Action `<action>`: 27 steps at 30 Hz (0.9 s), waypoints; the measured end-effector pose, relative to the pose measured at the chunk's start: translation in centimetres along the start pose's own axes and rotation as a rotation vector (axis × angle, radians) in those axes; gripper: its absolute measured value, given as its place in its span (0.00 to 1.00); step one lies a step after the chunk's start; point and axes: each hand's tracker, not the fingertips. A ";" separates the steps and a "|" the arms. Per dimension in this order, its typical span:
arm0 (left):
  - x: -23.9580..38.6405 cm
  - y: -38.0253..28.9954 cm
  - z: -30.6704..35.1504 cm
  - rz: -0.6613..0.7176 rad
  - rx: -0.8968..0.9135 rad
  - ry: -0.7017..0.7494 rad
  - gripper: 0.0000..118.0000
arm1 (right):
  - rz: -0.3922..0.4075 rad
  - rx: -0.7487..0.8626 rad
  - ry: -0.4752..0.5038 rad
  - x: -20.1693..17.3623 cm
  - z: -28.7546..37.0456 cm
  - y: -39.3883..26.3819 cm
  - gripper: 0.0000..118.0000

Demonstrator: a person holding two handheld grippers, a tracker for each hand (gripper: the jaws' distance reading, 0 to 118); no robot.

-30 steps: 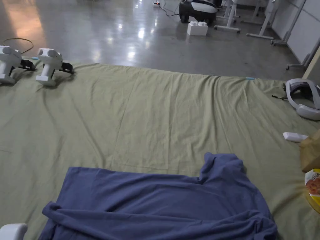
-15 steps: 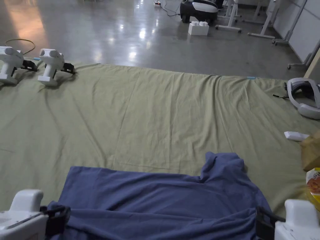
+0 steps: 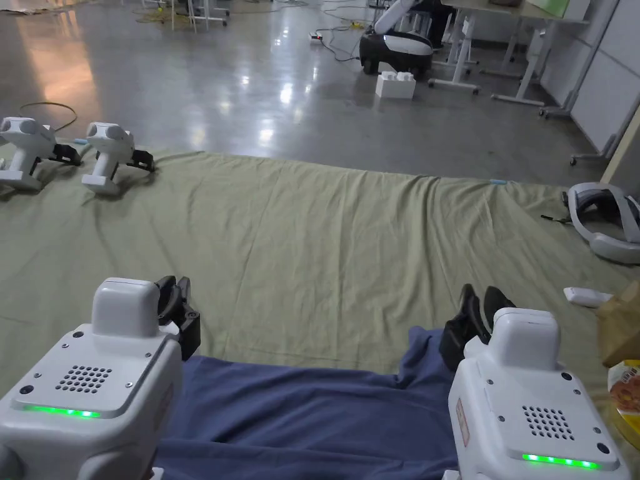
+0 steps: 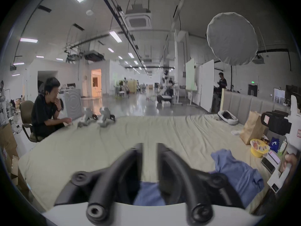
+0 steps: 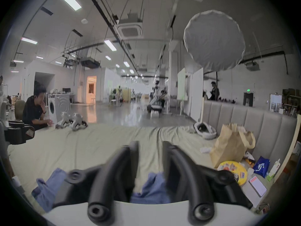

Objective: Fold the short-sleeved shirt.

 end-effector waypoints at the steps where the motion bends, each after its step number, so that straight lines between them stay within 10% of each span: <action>1: 0.0 -0.1 -0.2 0.015 0.008 0.008 0.11 | -0.004 0.017 -0.006 -0.3 0.0 0.3 0.14; 12: -1.4 -1.3 -1.1 -0.014 0.001 -0.028 0.02 | 0.008 0.027 0.046 -1.2 -0.4 0.5 0.08; 27: -11.6 -7.8 -16.3 0.119 -0.610 -0.058 0.02 | -0.030 -0.135 0.049 -0.4 -3.6 -2.7 0.08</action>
